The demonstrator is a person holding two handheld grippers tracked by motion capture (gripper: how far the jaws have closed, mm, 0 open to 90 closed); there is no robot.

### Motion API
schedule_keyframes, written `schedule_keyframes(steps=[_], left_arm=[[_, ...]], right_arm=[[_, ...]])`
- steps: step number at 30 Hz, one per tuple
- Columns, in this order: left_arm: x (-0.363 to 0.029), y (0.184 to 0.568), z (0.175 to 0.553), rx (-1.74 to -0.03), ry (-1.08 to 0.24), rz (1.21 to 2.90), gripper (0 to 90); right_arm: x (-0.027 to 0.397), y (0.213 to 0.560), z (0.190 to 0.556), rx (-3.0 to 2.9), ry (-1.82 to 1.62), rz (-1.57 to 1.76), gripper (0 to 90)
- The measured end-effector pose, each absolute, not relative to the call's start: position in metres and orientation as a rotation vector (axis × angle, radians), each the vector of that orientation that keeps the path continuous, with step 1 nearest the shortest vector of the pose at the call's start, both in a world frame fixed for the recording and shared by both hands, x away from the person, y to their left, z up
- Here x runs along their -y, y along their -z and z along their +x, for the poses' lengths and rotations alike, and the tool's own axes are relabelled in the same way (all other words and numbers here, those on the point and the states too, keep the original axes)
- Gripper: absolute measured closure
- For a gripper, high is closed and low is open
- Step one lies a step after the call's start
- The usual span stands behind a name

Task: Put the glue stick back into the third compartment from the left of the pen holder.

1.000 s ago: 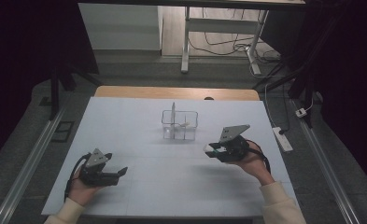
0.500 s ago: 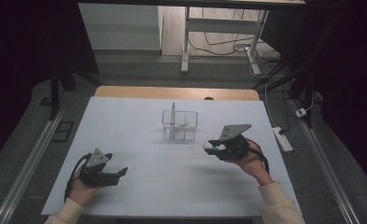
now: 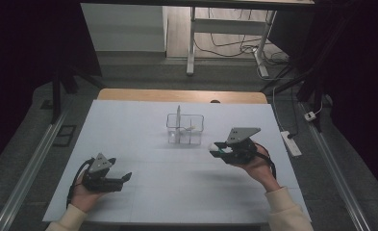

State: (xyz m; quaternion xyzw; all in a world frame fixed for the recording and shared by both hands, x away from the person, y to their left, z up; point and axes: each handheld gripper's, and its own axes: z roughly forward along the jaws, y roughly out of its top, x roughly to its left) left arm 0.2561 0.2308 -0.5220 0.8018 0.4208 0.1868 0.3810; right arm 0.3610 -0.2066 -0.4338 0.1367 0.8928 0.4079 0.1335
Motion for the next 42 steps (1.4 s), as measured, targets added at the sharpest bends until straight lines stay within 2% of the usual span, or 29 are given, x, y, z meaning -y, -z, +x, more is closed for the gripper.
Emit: schedule_keyframes(steps=[42], left_arm=[[-0.231, 0.521, 0.256, -1.073, -0.477, 2.046, 17.3]], right_arm=[[0.196, 0.419, 0.367, -2.472, -1.287, 0.464, 64.8]])
